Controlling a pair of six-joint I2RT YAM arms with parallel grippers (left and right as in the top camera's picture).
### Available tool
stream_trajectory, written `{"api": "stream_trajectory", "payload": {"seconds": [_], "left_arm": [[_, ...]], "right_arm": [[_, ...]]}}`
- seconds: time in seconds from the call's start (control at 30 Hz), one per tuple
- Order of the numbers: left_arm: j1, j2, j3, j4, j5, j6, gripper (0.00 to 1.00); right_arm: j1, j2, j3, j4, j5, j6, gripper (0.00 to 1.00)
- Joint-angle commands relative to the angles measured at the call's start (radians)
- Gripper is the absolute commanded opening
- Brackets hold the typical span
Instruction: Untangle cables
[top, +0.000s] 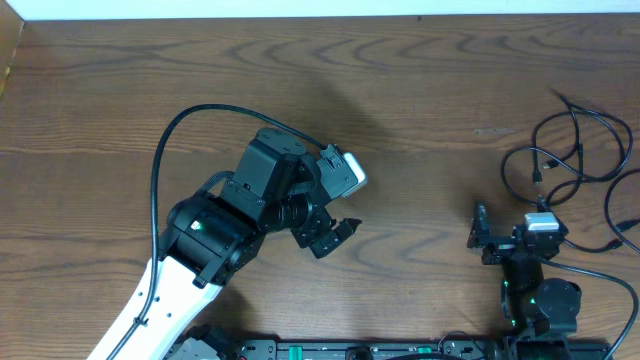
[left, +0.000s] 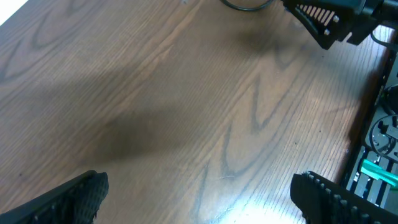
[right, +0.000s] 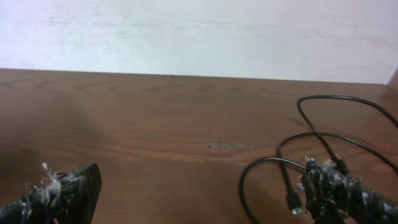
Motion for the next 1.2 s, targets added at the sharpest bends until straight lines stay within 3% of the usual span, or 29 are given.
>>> {"api": "stream_trajectory", "payload": {"seconds": [0.0, 1.03, 1.17], "left_arm": [[-0.002, -0.002, 0.009, 0.001, 0.009, -0.009, 0.98], [-0.002, -0.002, 0.009, 0.0, 0.007, -0.008, 0.98], [-0.002, -0.002, 0.009, -0.003, -0.108, -0.005, 0.99]], "right_arm": [[-0.016, -0.01, -0.001, -0.007, 0.011, 0.024, 0.99], [-0.016, -0.009, -0.001, -0.006, -0.002, 0.024, 0.99], [-0.016, -0.009, -0.001, -0.006, -0.002, 0.024, 0.99]]}}
